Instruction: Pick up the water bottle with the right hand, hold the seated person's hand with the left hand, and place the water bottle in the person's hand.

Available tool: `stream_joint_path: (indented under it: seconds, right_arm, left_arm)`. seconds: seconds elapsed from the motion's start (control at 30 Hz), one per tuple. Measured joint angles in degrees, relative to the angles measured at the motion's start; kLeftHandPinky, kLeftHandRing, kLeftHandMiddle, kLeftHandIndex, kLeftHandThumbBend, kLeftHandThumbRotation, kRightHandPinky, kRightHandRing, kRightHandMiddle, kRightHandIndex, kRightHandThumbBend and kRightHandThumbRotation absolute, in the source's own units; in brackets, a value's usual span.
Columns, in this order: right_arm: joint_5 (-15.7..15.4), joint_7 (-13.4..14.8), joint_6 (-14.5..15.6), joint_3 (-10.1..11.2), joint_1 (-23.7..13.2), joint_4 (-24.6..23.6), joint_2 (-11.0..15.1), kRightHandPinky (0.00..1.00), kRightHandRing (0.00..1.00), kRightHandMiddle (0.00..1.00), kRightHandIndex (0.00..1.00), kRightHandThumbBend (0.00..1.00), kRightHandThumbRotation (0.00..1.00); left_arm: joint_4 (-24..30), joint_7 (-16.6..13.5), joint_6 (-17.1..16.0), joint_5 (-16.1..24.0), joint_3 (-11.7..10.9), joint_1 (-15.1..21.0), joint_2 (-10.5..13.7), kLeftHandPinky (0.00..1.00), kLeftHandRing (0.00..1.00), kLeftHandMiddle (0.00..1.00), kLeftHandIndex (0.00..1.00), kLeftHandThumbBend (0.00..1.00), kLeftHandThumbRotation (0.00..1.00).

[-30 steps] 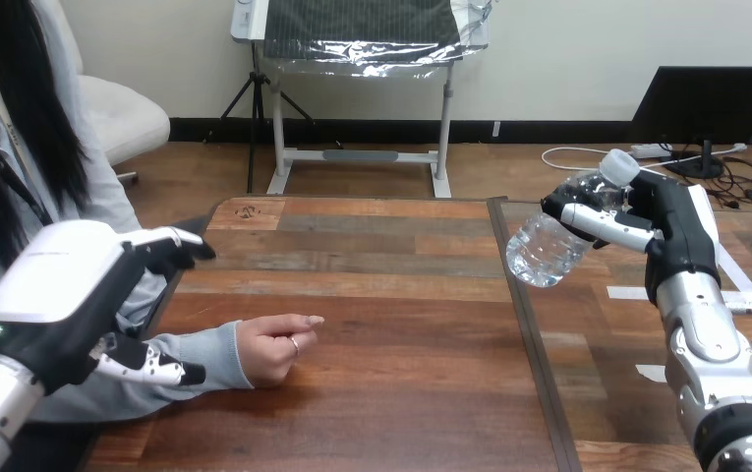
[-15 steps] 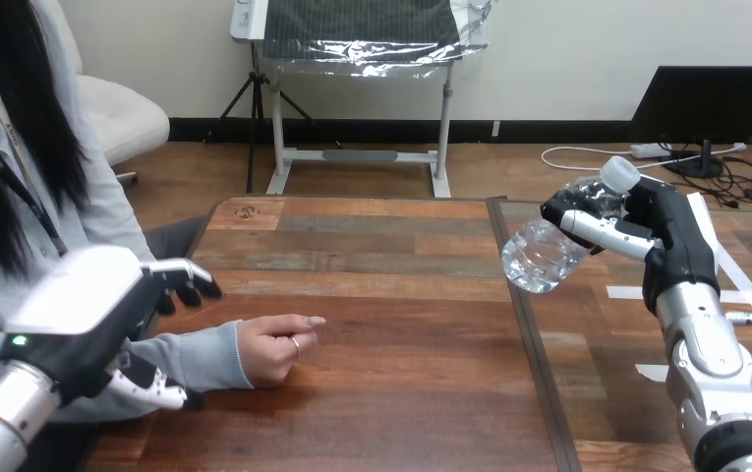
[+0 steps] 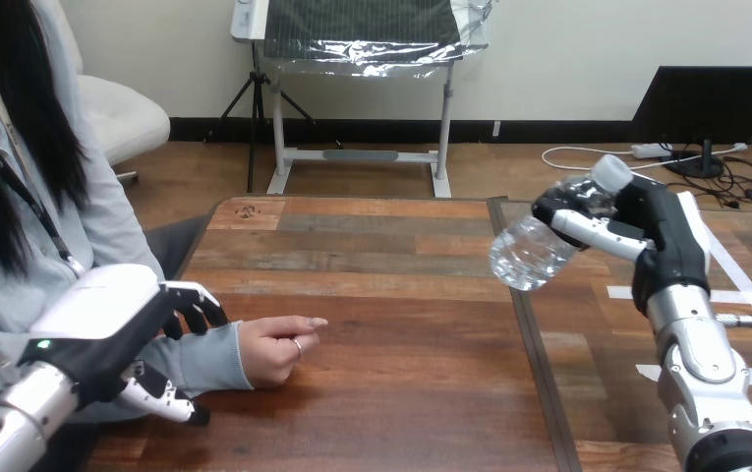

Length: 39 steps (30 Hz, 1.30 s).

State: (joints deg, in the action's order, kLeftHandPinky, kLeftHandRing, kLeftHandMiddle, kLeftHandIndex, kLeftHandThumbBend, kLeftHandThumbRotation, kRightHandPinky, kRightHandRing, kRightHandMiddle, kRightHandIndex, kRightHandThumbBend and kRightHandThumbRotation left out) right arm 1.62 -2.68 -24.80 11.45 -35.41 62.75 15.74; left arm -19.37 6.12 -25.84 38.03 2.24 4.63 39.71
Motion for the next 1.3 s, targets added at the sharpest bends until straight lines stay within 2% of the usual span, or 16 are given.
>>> stream_joint_path:
  seconds: [0.47,0.8,1.3]
  right_arm:
    - [1.06,-1.96,-0.01,0.01,1.91,-4.81,-0.85,0.37,0.43,0.49,0.47,0.71,0.00]
    - [1.97,-2.56,0.03,0.02,3.78,-8.37,-1.30,0.36,0.42,0.49,0.46,0.71,0.00]
    - [3.58,-4.26,0.62,0.09,6.52,-12.32,-2.03,0.33,0.39,0.48,0.46,0.70,0.00]
  left_arm:
    - [-5.40,0.69,2.22,1.16,3.81,5.03,0.03,0.59,0.62,0.65,0.65,1.00,0.16]
    - [-9.51,0.60,2.57,2.69,6.76,7.01,0.01,0.59,0.61,0.65,0.65,1.00,0.19]
    - [-11.96,-0.17,2.54,2.63,8.33,9.04,0.22,0.61,0.63,0.66,0.66,1.00,0.20]
